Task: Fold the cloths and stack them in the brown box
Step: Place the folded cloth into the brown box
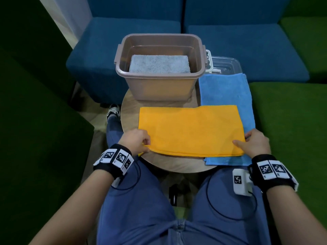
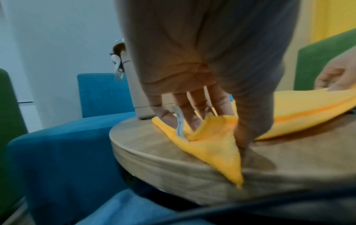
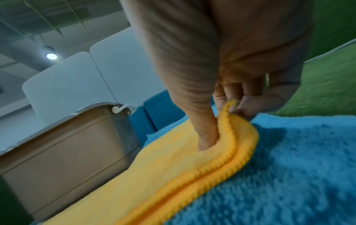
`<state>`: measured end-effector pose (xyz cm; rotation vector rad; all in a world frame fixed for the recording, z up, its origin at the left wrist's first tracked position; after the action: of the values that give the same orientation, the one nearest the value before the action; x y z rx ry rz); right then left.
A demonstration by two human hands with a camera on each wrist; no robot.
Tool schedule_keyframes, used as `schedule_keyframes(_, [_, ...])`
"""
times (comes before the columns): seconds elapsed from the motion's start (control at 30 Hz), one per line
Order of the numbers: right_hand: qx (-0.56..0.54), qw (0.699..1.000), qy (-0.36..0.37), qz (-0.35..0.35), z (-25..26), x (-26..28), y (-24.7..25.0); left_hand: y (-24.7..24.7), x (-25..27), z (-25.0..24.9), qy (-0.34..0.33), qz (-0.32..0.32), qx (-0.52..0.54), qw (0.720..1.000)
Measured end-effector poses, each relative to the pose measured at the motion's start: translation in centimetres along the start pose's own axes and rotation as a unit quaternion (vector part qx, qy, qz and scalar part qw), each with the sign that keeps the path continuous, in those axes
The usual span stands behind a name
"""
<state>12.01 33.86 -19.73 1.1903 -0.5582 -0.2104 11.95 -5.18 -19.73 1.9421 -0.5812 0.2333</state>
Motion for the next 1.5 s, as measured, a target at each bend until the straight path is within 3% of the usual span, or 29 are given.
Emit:
schedule_keyframes(0.1, [0.004, 1.0, -0.004, -0.022, -0.2, 0.4, 0.5, 0.9, 0.2, 0.6, 0.022, 0.006, 0.016, 1.0])
schedule_keyframes(0.17, [0.012, 1.0, -0.001, -0.018, -0.5, 0.5, 0.5, 0.8, 0.8, 0.2, -0.002, -0.002, -0.001, 1.0])
schedule_keyframes(0.37, [-0.003, 0.998, 0.034, -0.058, -1.2, 0.4, 2.5, 1.8, 3.3, -0.2, -0.079, -0.136, 0.034, 0.987])
schedule_keyframes(0.43, [-0.004, 0.999, 0.03, -0.038, -1.5, 0.4, 2.4, 1.4, 3.5, -0.1, -0.088, -0.112, 0.05, 0.988])
schedule_keyframes(0.57, [0.016, 1.0, 0.004, 0.021, -1.9, 0.5, 0.5, -1.0, 3.0, 0.2, -0.046, -0.002, 0.001, 0.999])
schedule_keyframes(0.77, [0.01, 1.0, -0.008, 0.021, -2.1, 0.5, 0.3, -0.9, 3.5, 0.9, -0.046, -0.032, 0.064, 0.996])
schedule_keyframes(0.9, [0.023, 0.999, -0.007, 0.043, -1.8, 0.6, -0.2, -2.0, 3.7, 1.6, -0.028, 0.009, 0.079, 0.996])
schedule_keyframes(1.0, [-0.007, 1.0, 0.003, 0.029, -1.3, 0.8, 0.2, -1.4, 3.7, 1.5, -0.021, 0.003, 0.092, 0.996])
schedule_keyframes(1.13, [-0.05, 0.998, 0.03, 0.039, 0.1, 0.9, 0.3, -0.1, 2.5, -1.8, -0.047, 0.002, 0.089, 0.995])
schedule_keyframes(1.3, [-0.156, 0.984, 0.065, 0.058, 1.8, 0.8, -0.6, -2.2, -3.5, -9.7, -0.073, 0.028, 0.055, 0.995])
schedule_keyframes(1.4, [-0.192, 0.977, 0.066, 0.063, 2.0, 1.0, -0.3, -5.2, -6.3, -11.3, -0.018, 0.086, 0.017, 0.996])
schedule_keyframes(1.5, [-0.246, 0.965, 0.054, 0.072, 1.6, 1.4, 0.8, -5.7, -6.9, -8.5, 0.025, 0.06, -0.017, 0.998])
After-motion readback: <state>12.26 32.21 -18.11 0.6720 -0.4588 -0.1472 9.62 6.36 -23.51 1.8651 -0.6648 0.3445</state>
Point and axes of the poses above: each hand's wrist, its own x-axis away from the middle knuckle, its own y-axis out of the back of the hand, z = x × y, the point moved 5 cm from there along -x, towards the middle knuckle, and after that the axes turned 11 degrees about x, right-handed, at the moved point
